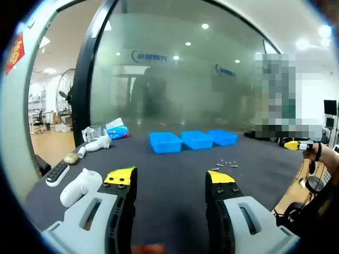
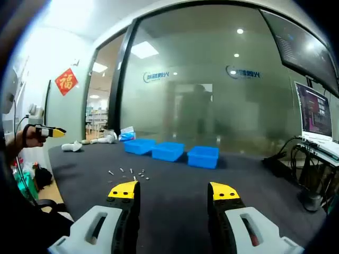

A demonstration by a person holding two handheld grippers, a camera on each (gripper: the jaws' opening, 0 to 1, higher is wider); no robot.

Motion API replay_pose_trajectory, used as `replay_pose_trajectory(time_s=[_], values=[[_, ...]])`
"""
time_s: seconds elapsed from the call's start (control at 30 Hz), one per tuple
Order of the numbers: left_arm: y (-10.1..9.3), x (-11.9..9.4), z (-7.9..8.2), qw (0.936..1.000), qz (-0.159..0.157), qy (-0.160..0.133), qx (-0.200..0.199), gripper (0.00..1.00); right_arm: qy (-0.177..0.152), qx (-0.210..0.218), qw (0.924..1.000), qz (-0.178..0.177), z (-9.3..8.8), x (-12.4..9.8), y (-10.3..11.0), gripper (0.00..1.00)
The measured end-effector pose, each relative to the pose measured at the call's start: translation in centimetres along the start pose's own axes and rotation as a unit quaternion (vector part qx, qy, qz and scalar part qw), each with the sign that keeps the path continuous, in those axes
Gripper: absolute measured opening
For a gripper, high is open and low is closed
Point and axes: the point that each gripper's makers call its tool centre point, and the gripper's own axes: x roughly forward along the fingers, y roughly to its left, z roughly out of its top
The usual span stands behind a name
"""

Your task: Sort the screws, nuts, and washers into the corresponding bins

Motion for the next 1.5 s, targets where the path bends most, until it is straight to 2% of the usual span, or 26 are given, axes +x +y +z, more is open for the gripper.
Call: replay_pose_trajectory(time_s=[0.97, 1.5], values=[[0.1, 0.4, -0.8, 0.9999, -0.005, 0.010, -0.007, 0.50, 0.005, 0.001, 1.0000, 0.003, -0.3, 0.2, 0.0, 0.47], [-0.2, 1.6, -1.6, 0.9989, -0.034, 0.030, -0.005, 0.52, 0.013, -0.023, 0.9983, 0.052, -0.1, 1.1, 1.2, 0.48]])
